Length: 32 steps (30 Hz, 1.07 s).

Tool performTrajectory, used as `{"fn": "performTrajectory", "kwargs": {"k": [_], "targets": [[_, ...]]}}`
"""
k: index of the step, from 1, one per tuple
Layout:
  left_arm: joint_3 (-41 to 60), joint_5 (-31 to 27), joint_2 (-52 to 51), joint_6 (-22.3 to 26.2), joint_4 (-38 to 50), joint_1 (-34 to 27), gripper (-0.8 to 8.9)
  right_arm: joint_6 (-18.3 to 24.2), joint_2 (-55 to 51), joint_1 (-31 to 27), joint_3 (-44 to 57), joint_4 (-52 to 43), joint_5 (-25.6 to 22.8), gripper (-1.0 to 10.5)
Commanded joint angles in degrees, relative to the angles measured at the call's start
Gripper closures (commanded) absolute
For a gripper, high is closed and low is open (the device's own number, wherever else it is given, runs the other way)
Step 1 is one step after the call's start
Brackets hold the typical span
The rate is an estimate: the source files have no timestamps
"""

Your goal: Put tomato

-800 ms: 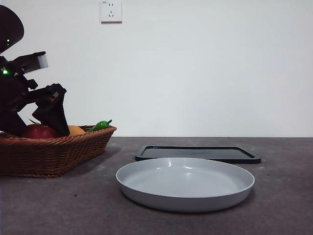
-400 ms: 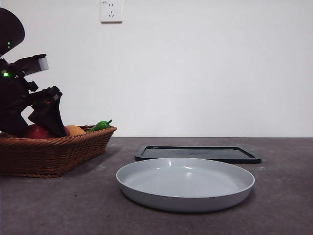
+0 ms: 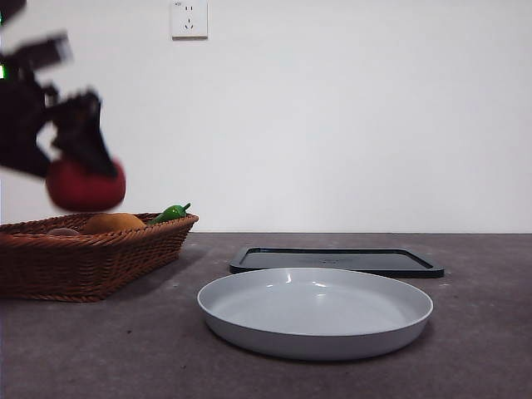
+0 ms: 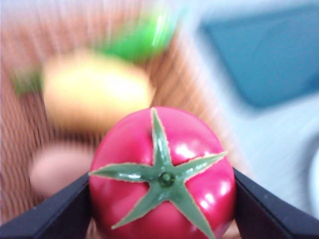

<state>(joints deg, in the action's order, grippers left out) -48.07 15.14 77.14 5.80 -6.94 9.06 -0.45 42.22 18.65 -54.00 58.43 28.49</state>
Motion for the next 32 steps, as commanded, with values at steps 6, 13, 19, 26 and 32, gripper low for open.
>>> {"fn": "performTrajectory", "kwargs": {"k": [6,13,19,26,32], "targets": [[-1.2,6.7,-9.5,-5.3,0.5,6.6,5.11,-0.6,0.4,0.2,-1.2,-0.4,0.0,5.2],[-1.2,7.1,-8.8,-5.4,1.1,17.8,5.11,-0.6,0.4,0.2,-1.2,-0.4,0.0,5.2],[-1.2,6.7,-2.3,-5.2,4.9,25.4,5.11,-0.6,0.4,0.2,-1.2,-0.3,0.0,5.2],[-1.2,3.7,7.0,-5.1,11.5,31.4,5.11,-0.6,0.4,0.2,-1.2,-0.3,0.0,5.2],[-1.2,3.7,13.9,-4.9,16.2,33.6,5.11,-0.6,0.4,0.2,-1.2,-0.3,0.0,5.2]]}}
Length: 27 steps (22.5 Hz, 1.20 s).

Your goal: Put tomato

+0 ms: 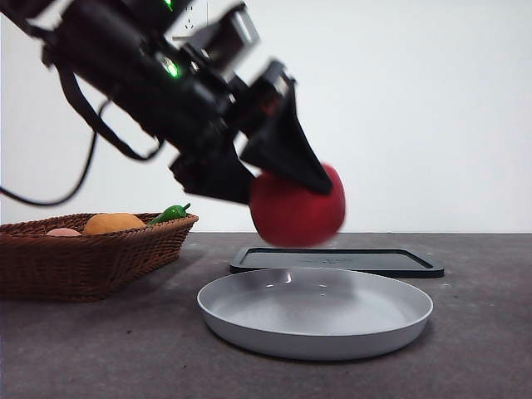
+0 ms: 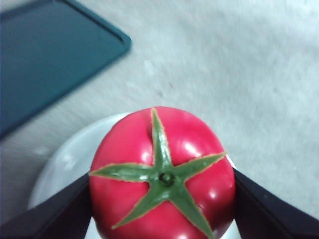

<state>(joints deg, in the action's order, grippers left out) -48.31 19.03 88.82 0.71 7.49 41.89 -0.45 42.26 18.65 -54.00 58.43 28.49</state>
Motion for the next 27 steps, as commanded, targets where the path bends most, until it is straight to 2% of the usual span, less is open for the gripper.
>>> {"fn": "performTrajectory", "kwargs": {"k": [1,6,8,16,17,20,22,27], "targets": [[-0.9,-0.3,3.2,0.3,2.4,1.0,5.11,-0.6,0.4,0.2,-1.2,-0.3,0.0,5.2],[-0.9,-2.6,7.7,0.6,5.0,1.4,5.11,-0.6,0.4,0.2,-1.2,-0.3,0.0,5.2],[-0.9,-2.7,8.6,2.0,5.1,1.4,5.11,-0.6,0.4,0.2,-1.2,-0.3,0.0,5.2],[-0.9,-2.7,10.5,2.3,5.1,1.6,5.01,-0.6,0.4,0.2,-1.2,-0.3,0.0,5.2],[-0.9,-2.7,10.5,2.3,5.0,1.6,4.93,-0.6,0.4,0.2,-1.2,-0.3,0.0,5.2],[-0.9,-2.7,10.4,1.9,4.9,1.6,3.39,-0.6,0.4,0.2,-1.2,-0.2,0.0,5.2],[-0.9,-2.7,10.4,1.2,4.9,1.6,3.1,-0.6,0.4,0.2,-1.2,-0.1,0.0,5.2],[-1.0,-2.7,7.7,0.4,4.8,1.5,3.09,-0.6,0.4,0.2,-1.2,0.0,0.0,5.2]]}}
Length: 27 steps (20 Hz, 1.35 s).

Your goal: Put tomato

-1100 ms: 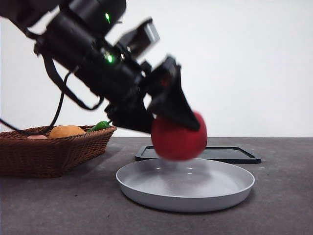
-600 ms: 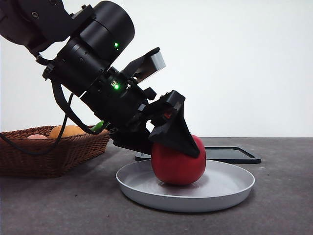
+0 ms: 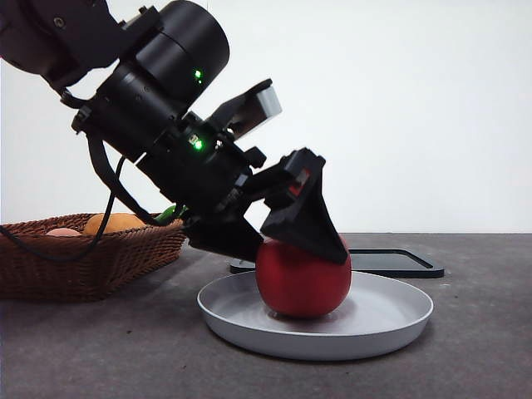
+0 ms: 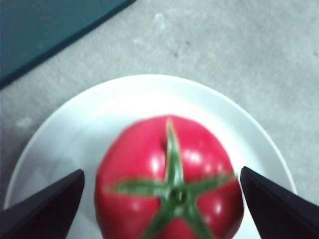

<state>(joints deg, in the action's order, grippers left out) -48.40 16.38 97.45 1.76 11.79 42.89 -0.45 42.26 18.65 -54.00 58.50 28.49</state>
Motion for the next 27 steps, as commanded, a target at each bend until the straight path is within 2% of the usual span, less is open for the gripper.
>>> {"fn": "performTrajectory", "kwargs": {"k": [1,6,12,16,22,27], "targets": [[-0.9,-0.1,-1.7,-0.6,0.2,0.4,3.09,-0.6,0.4,0.2,-1.2,-0.1,0.0,5.2],[-0.9,-0.1,-7.9,-0.8,-3.3,-0.4,3.11,-0.6,0.4,0.2,-1.2,-0.1,0.0,5.2],[-0.9,-0.1,-20.3,-1.2,-11.1,-2.7,3.13,-0.6,0.4,0.2,-1.2,-0.2,0.0,5.2],[-0.9,-0.1,-29.9,-1.2,-19.7,-6.6,3.13,-0.4,0.4,0.2,-1.2,-0.8,-0.1,5.2],[-0.9,0.4,-42.4,-0.8,-35.7,-15.8,3.14,-0.4,0.4,0.2,-1.2,-3.3,-0.1,5.2],[-0.9,8.2,-49.1,0.9,-51.0,-20.5,3.15,-0.4,0.5,0.2,-1.2,-4.3,-0.5,5.2]]}}
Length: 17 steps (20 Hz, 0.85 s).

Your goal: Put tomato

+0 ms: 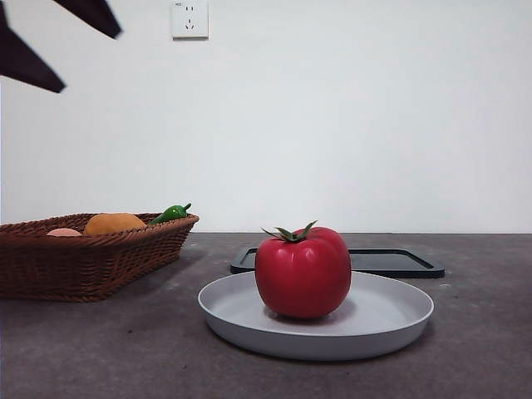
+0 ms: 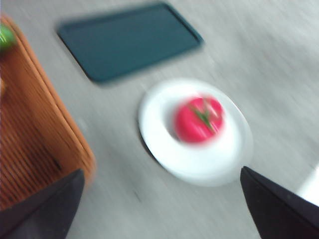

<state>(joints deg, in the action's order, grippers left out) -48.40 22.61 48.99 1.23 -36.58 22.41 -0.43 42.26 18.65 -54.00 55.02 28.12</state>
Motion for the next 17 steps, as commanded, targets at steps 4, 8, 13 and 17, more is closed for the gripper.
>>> {"fn": "performTrajectory", "kwargs": {"k": [4,8,13,17], "targets": [[-0.9,8.6,-3.1,3.7,-13.1,0.1,3.18,-0.4,2.1,0.3,-1.2,-1.7,0.0,5.2],[-0.9,9.2,-3.7,4.3,-15.0,0.1,3.18,-0.4,4.7,0.3,-1.2,-1.8,0.0,5.2],[-0.9,9.2,-3.7,4.3,-14.7,0.1,3.18,-0.4,7.8,2.4,-1.2,-4.0,0.6,5.2],[-0.9,9.2,-3.7,4.3,-14.6,0.1,3.18,-0.4,13.4,6.9,-1.2,-10.3,0.3,5.2]]}}
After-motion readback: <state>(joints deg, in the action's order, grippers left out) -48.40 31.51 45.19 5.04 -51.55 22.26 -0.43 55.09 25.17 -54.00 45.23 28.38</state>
